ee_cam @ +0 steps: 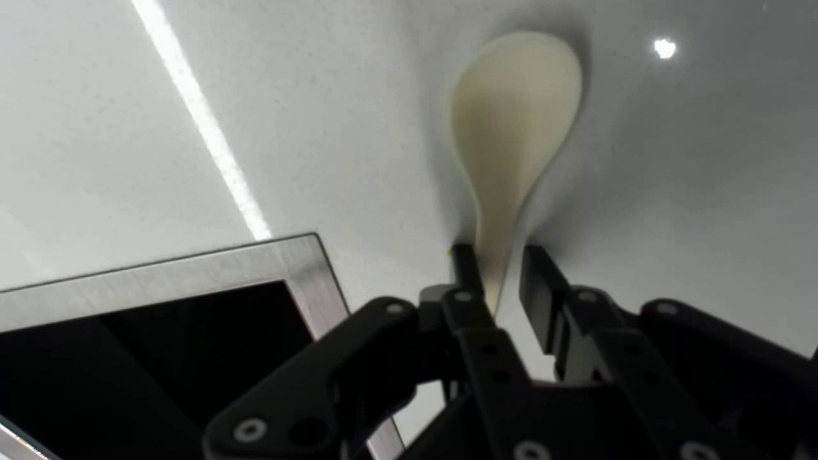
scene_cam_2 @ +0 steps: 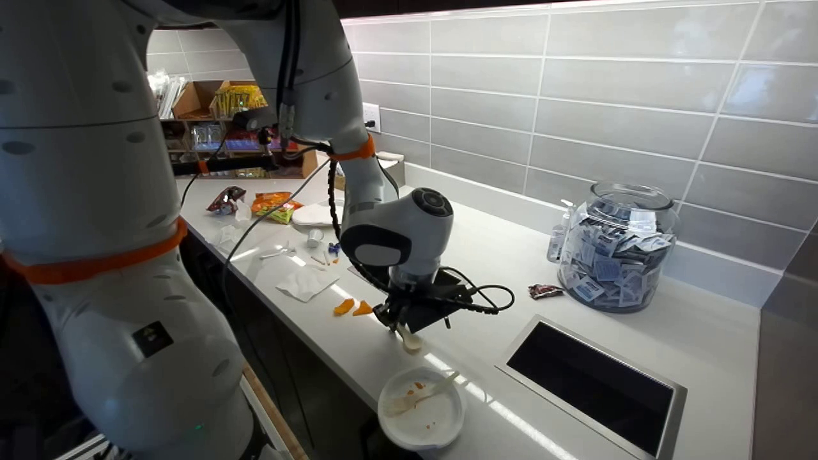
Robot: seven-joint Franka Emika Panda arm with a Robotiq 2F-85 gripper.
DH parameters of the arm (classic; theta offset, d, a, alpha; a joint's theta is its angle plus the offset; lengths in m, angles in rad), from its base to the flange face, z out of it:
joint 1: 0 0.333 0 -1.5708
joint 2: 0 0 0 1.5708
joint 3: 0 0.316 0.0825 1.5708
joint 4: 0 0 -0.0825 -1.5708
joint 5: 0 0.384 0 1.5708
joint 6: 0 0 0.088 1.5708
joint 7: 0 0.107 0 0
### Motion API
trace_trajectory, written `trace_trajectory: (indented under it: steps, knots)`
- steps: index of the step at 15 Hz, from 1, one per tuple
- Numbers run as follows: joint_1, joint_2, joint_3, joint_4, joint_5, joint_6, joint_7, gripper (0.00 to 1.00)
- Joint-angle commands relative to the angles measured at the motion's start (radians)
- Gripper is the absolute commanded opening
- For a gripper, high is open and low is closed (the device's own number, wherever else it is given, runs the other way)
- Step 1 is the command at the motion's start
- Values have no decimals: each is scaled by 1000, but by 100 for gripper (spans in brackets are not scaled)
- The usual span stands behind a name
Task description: Use the spoon to push the corn chips into the bin
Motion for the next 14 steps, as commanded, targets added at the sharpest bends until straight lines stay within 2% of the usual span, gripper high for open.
trace_trajectory:
  steps: [1, 5, 10, 14]
  knots:
    - [-1, 21, 7, 7, 32, 13, -34, 0]
    - [-25, 8, -7, 32, 53, -125, -82, 3]
    - [-51, -13, 3, 50, -31, -273, -35, 3]
    - [-54, -8, 8, 95, -74, -489, -53, 3]
